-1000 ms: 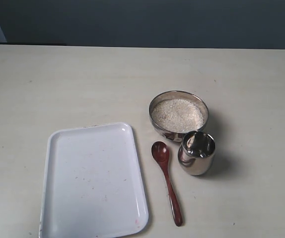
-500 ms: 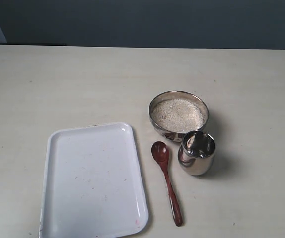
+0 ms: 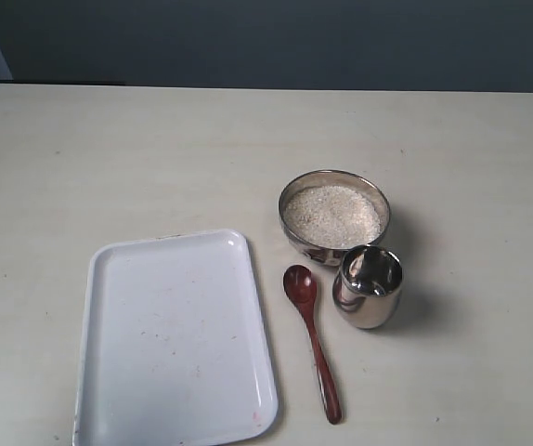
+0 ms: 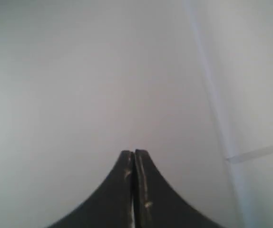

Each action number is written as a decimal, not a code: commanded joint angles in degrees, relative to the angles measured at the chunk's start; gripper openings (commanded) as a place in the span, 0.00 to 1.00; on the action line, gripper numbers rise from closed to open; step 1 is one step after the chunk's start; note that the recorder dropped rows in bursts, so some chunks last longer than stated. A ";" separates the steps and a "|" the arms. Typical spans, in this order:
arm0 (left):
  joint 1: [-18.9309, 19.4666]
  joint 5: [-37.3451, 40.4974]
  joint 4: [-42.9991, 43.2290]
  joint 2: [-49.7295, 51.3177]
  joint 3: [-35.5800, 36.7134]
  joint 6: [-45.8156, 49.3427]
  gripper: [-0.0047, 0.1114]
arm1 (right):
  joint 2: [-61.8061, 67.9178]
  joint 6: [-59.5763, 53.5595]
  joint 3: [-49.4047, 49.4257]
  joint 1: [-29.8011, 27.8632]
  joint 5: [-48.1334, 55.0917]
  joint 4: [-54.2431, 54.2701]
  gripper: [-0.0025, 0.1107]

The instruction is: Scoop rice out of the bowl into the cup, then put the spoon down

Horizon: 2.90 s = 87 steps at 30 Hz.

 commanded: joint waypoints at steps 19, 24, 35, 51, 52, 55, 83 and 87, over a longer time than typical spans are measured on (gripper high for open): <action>-0.26 -0.83 0.11 -0.25 -0.14 -0.27 0.04 | 8.15 -84.91 0.60 9.99 66.19 61.48 0.01; -0.26 -0.83 0.11 -0.25 -0.14 -0.27 0.04 | 12.10 -84.81 0.60 16.88 66.79 64.17 0.01; -0.26 -0.83 0.11 -0.25 -0.14 -0.27 0.04 | 24.30 -66.03 0.60 40.93 69.19 46.94 0.01; -0.26 -0.83 0.11 -0.25 -0.14 -0.27 0.04 | 53.73 -46.16 -1.22 68.51 49.20 41.80 0.01; -0.26 -0.83 0.11 -0.25 -0.14 -0.27 0.04 | 55.17 -46.16 -1.26 68.51 48.30 41.14 0.01; -0.26 -0.83 0.11 -0.25 -0.14 -0.27 0.04 | 59.21 -46.16 -1.35 68.51 46.40 40.43 0.01; -0.26 -0.83 0.11 -0.25 -0.14 -0.27 0.04 | 71.01 -41.13 -1.47 68.51 40.03 33.54 0.32; -0.26 -0.83 0.11 -0.25 -0.14 -0.27 0.04 | 72.41 -39.32 -1.47 68.51 37.95 33.93 0.33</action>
